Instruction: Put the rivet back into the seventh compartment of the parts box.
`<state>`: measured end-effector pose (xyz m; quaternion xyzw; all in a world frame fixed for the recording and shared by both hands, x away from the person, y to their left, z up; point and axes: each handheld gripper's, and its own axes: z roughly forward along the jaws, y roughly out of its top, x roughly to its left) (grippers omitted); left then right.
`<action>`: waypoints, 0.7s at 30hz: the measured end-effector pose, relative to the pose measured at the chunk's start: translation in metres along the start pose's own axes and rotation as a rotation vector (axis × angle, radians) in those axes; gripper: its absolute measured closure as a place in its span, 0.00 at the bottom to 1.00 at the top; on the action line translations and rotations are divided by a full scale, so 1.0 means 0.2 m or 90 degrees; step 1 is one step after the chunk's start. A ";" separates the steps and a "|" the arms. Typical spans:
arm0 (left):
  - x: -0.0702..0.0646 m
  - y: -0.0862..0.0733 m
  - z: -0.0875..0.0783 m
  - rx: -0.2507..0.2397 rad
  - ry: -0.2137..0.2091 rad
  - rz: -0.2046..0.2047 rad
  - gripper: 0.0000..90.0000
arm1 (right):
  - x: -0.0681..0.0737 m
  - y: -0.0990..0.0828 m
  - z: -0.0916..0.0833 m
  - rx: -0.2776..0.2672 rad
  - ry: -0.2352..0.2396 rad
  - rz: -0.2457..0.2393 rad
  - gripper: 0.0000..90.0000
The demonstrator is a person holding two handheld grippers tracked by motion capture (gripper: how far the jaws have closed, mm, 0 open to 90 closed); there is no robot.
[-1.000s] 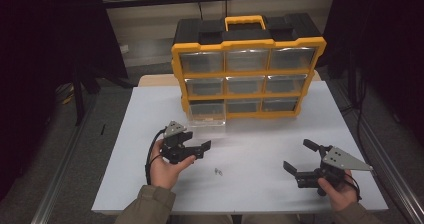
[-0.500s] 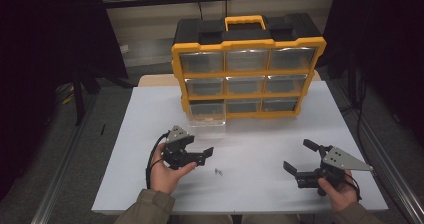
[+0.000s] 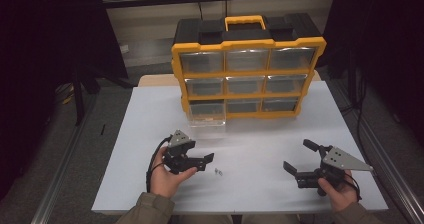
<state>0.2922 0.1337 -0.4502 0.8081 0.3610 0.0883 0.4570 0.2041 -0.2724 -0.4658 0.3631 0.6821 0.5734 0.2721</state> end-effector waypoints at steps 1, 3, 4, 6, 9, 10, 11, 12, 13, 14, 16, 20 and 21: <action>0.00 -0.01 0.00 0.005 -0.002 0.000 0.19 | 0.00 0.00 0.00 0.000 0.000 0.000 0.00; -0.01 -0.02 0.01 0.013 -0.002 0.001 0.22 | 0.00 0.00 0.00 0.000 -0.001 -0.001 0.00; -0.01 -0.02 0.01 0.016 -0.006 -0.001 0.23 | 0.00 0.00 0.00 0.000 0.001 0.001 0.00; -0.02 -0.03 0.02 0.026 -0.011 0.000 0.24 | 0.00 0.00 0.00 0.000 -0.001 0.001 0.00; -0.03 -0.04 0.03 0.037 -0.020 0.003 0.33 | 0.00 0.00 0.00 -0.001 0.000 0.001 0.00; -0.04 -0.04 0.03 0.038 -0.024 0.004 0.34 | 0.00 0.00 0.00 -0.001 0.001 0.000 0.00; -0.04 -0.04 0.04 0.043 -0.029 0.002 0.39 | 0.00 0.00 0.00 -0.001 0.000 0.001 0.00; -0.05 -0.04 0.04 0.050 -0.032 -0.001 0.44 | 0.00 0.00 0.00 0.000 0.001 0.000 0.00; -0.05 -0.04 0.04 0.051 -0.036 0.000 0.46 | 0.00 0.00 0.00 0.000 0.001 0.000 0.00; -0.06 -0.04 0.04 0.051 -0.037 0.003 0.48 | 0.00 0.00 0.00 0.000 0.001 0.000 0.00; -0.07 -0.04 0.04 0.061 -0.047 0.006 0.53 | 0.00 0.00 0.00 -0.001 0.001 0.001 0.00; -0.10 -0.06 0.07 0.081 -0.056 0.011 0.58 | 0.01 0.00 0.01 -0.001 0.000 0.004 0.00; -0.10 -0.06 0.07 0.087 -0.059 0.009 0.60 | 0.00 0.00 0.00 0.001 0.002 -0.002 0.00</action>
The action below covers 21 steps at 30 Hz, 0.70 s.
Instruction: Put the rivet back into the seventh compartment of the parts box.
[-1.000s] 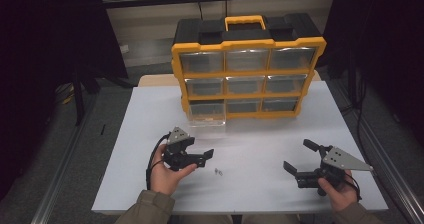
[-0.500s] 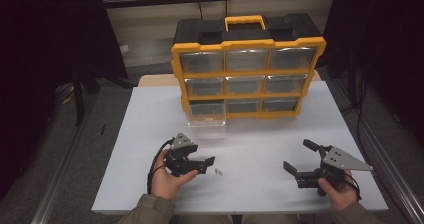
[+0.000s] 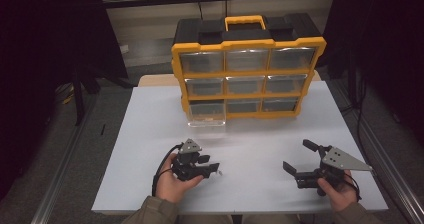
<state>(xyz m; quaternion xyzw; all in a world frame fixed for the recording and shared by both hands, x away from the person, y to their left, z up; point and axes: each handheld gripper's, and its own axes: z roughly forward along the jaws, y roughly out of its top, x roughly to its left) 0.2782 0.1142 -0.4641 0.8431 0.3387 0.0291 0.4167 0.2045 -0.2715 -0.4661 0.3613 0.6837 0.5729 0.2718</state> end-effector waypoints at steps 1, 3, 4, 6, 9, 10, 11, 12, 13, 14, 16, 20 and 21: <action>0.00 0.00 0.00 0.012 0.005 0.004 0.62 | 0.00 0.00 0.00 0.001 -0.001 0.003 0.00; -0.01 0.00 0.01 0.014 0.005 0.002 0.64 | 0.00 0.00 0.00 0.000 0.000 0.001 0.00; 0.00 -0.01 0.01 0.013 0.003 0.001 0.65 | 0.00 0.00 0.00 -0.002 0.000 0.002 0.00; -0.01 -0.01 0.01 0.019 0.004 0.001 0.66 | 0.00 0.00 0.00 -0.003 0.003 -0.001 0.00; -0.01 -0.01 0.03 0.034 0.006 0.005 0.68 | 0.00 0.00 0.00 -0.004 -0.001 0.006 0.00; -0.02 -0.02 0.03 0.034 0.000 0.001 0.68 | 0.00 0.00 0.00 -0.004 -0.001 0.005 0.00; -0.02 -0.02 0.04 0.035 0.001 0.002 0.68 | 0.00 0.00 0.00 -0.003 0.001 0.001 0.00; -0.02 -0.02 0.04 0.038 0.004 0.005 0.68 | 0.00 0.00 0.00 -0.005 -0.001 0.004 0.00; -0.02 -0.02 0.04 0.040 0.005 0.006 0.69 | 0.00 0.00 0.00 -0.005 0.000 0.004 0.00; -0.02 -0.02 0.05 0.046 0.006 0.004 0.69 | 0.00 0.00 0.00 -0.005 0.000 0.004 0.00; -0.02 -0.03 0.06 0.049 0.006 0.010 0.70 | 0.00 0.00 0.00 -0.002 0.002 0.000 0.00; -0.02 -0.03 0.06 0.055 0.015 0.012 0.76 | 0.00 0.00 0.00 -0.002 0.000 0.001 0.00; -0.02 -0.03 0.06 0.052 0.012 0.011 0.78 | 0.00 0.00 0.00 -0.002 0.002 0.000 0.00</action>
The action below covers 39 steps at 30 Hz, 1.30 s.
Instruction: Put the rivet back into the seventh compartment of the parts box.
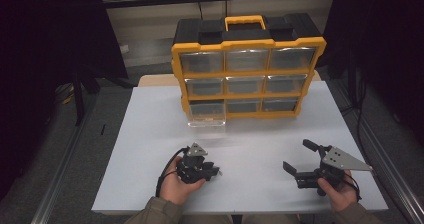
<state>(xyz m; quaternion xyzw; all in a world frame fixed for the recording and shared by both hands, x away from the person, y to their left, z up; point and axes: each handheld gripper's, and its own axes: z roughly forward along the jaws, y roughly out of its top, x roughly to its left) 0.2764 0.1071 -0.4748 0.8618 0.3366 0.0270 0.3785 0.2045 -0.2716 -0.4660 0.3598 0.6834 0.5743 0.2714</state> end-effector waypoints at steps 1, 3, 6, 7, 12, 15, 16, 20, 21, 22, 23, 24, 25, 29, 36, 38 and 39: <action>0.00 0.00 0.00 0.001 0.000 -0.003 0.79 | 0.00 0.00 0.00 0.000 0.000 0.000 0.00; 0.01 0.00 0.00 0.002 0.001 -0.004 0.81 | 0.00 0.00 0.00 0.000 -0.002 0.001 0.00; 0.01 0.00 0.00 0.002 0.002 -0.007 0.85 | 0.00 0.00 0.00 0.000 -0.002 0.001 0.00; 0.01 0.00 0.00 0.002 0.001 -0.007 0.86 | 0.00 0.00 0.00 0.000 -0.002 0.002 0.00; 0.01 0.00 -0.01 0.007 -0.003 -0.009 0.91 | 0.00 0.00 0.00 0.002 -0.001 0.002 0.00; 0.02 -0.01 -0.01 0.007 -0.005 -0.012 0.90 | 0.00 0.00 0.00 0.000 -0.001 0.001 0.00; 0.02 -0.01 -0.01 0.006 -0.005 -0.012 0.90 | 0.00 0.00 0.00 0.000 -0.001 0.002 0.00; 0.02 -0.01 0.00 0.005 -0.004 -0.011 0.92 | 0.00 0.00 0.00 0.002 0.000 0.001 0.00; 0.02 -0.01 0.00 0.005 -0.003 -0.010 0.92 | 0.00 0.00 0.00 0.000 0.000 0.000 0.00; 0.02 -0.01 0.00 0.006 -0.003 -0.009 0.92 | 0.00 0.00 0.00 0.000 0.000 -0.001 0.00; 0.02 -0.01 0.00 0.005 -0.002 -0.010 0.92 | 0.00 0.00 0.00 0.000 0.000 0.000 0.00; 0.02 -0.01 0.00 0.005 0.000 -0.010 0.93 | 0.00 0.00 0.00 0.000 -0.001 0.001 0.00; 0.02 -0.01 0.00 0.007 0.002 -0.011 0.95 | 0.00 0.00 0.00 0.000 0.000 -0.001 0.00; 0.02 0.00 0.00 0.007 -0.001 -0.011 0.96 | 0.00 0.00 0.00 -0.001 0.000 -0.001 0.00; 0.02 0.01 -0.01 0.020 -0.004 -0.024 0.96 | 0.00 0.00 0.00 -0.005 0.000 -0.002 0.00; 0.03 0.01 -0.01 0.015 -0.001 -0.026 0.96 | 0.00 0.00 0.00 -0.004 0.001 -0.002 0.00; 0.03 0.01 -0.02 0.012 0.001 -0.032 0.96 | 0.00 0.00 0.00 -0.003 -0.002 0.001 0.00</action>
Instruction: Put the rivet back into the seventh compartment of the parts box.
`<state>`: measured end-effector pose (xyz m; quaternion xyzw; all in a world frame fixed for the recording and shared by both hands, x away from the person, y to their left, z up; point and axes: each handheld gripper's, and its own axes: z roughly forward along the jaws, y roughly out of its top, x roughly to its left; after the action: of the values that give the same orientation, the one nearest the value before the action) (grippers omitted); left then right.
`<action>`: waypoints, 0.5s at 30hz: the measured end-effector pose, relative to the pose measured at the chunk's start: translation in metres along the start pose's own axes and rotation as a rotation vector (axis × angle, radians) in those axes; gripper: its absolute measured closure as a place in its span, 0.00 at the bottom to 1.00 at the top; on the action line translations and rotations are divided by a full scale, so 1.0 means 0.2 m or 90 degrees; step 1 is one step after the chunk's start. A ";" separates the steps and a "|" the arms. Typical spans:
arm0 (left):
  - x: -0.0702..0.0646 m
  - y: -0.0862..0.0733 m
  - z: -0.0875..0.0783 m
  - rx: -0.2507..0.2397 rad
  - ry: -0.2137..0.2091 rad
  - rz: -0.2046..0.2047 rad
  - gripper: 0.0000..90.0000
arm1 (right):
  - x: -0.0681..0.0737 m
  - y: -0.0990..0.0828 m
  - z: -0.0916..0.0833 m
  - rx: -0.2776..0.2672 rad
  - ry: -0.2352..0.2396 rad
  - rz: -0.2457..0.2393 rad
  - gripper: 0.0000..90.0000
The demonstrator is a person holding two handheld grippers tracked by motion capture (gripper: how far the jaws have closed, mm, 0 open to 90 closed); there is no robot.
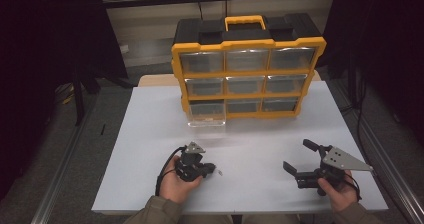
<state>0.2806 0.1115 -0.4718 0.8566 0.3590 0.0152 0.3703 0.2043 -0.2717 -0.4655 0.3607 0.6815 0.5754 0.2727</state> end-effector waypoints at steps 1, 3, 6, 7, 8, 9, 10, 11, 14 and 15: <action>0.00 0.00 0.00 -0.005 -0.002 -0.006 0.96 | 0.00 0.00 0.00 -0.002 -0.001 0.002 0.00; 0.01 0.01 -0.01 -0.007 0.000 -0.012 0.96 | 0.00 0.00 0.00 -0.004 0.000 0.002 0.00; 0.01 0.02 -0.02 -0.013 0.001 -0.016 0.96 | 0.00 0.00 0.00 -0.001 0.000 0.000 0.00; 0.02 0.02 -0.03 -0.013 0.003 -0.016 0.96 | 0.00 0.00 0.00 0.000 0.000 0.001 0.00; 0.02 0.02 -0.03 -0.020 0.000 -0.020 0.96 | 0.00 0.00 0.00 0.000 0.000 0.001 0.00; 0.02 0.03 -0.04 -0.018 0.002 -0.020 0.96 | 0.00 0.00 0.00 0.000 0.000 0.001 0.00; 0.02 0.03 -0.04 -0.023 0.003 -0.022 0.96 | 0.00 0.00 0.00 -0.003 -0.002 0.003 0.00; 0.03 0.04 -0.04 -0.028 0.004 -0.024 0.96 | 0.00 0.00 0.00 -0.003 -0.002 0.003 0.00; 0.03 0.05 -0.06 -0.031 0.011 -0.031 0.96 | 0.00 0.00 0.00 -0.003 -0.003 0.003 0.00; 0.04 0.05 -0.06 -0.036 0.008 -0.033 0.96 | 0.00 0.00 0.00 -0.003 -0.003 0.003 0.00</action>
<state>0.2887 0.1184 -0.4580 0.8362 0.3829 0.0209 0.3921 0.2043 -0.2718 -0.4653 0.3631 0.6789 0.5767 0.2734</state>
